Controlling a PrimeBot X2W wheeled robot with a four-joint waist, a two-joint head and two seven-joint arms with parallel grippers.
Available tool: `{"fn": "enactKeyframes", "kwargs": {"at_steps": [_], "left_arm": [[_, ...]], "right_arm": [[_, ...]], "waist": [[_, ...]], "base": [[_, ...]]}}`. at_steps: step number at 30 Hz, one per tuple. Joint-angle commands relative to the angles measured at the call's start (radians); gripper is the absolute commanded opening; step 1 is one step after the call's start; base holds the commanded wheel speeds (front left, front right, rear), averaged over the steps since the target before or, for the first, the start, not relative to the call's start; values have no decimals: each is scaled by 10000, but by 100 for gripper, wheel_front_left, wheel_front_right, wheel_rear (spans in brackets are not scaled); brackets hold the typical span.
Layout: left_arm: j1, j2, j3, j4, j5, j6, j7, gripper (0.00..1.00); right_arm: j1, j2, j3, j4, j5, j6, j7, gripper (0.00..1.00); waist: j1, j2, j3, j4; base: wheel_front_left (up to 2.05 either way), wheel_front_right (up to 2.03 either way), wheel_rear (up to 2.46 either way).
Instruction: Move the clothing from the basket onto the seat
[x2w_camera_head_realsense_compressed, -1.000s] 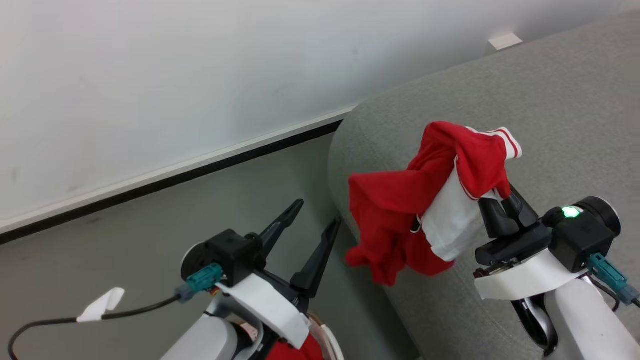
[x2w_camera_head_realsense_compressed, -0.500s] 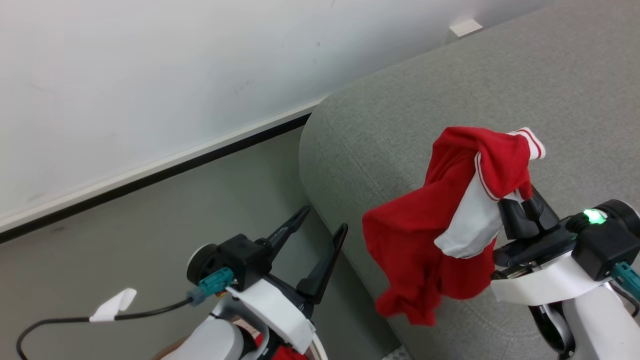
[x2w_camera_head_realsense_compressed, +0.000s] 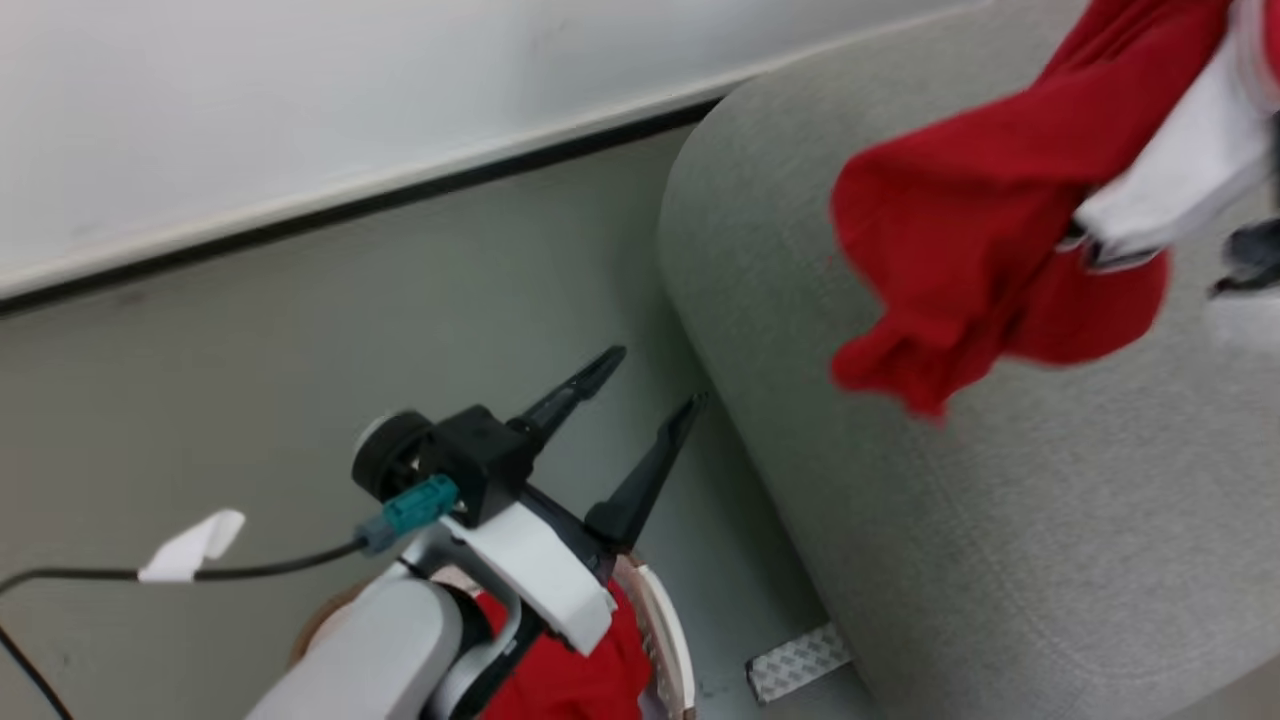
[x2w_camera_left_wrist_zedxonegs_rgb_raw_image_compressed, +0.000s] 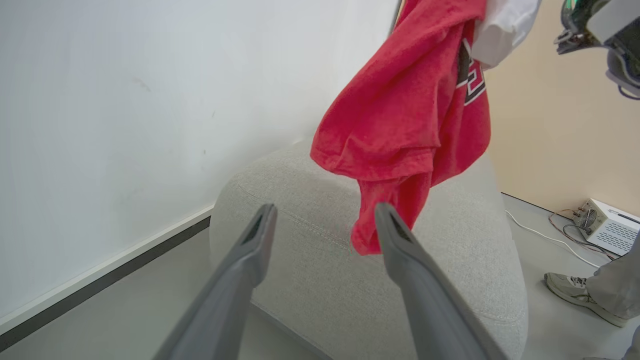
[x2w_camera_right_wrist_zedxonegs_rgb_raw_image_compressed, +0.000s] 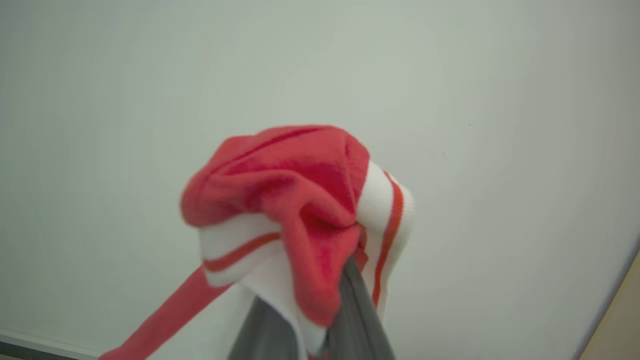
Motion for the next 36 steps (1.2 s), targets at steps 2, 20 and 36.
{"fn": "enactKeyframes", "kwargs": {"at_steps": [2,20,36], "left_arm": [[-318,206,88,-207,114,-63,137,100],[-1234,216,151,-148,53,-377,-258,100],[-1251,78,255,235,-205,-263,-681,100]], "right_arm": [[-909,-461,-267,373,233,-22,255,0],[-3539,-2621,-2122,4475,-422,-23,1519,0],[-2900,-1988,-1179,7631,-723,-23,3920,97]], "waist": [[0,-1,1115,739],[0,-1,3291,2680],[0,-1,3199,2785]], "base": [[0,0,0],[0,0,0],[0,0,0]]}}
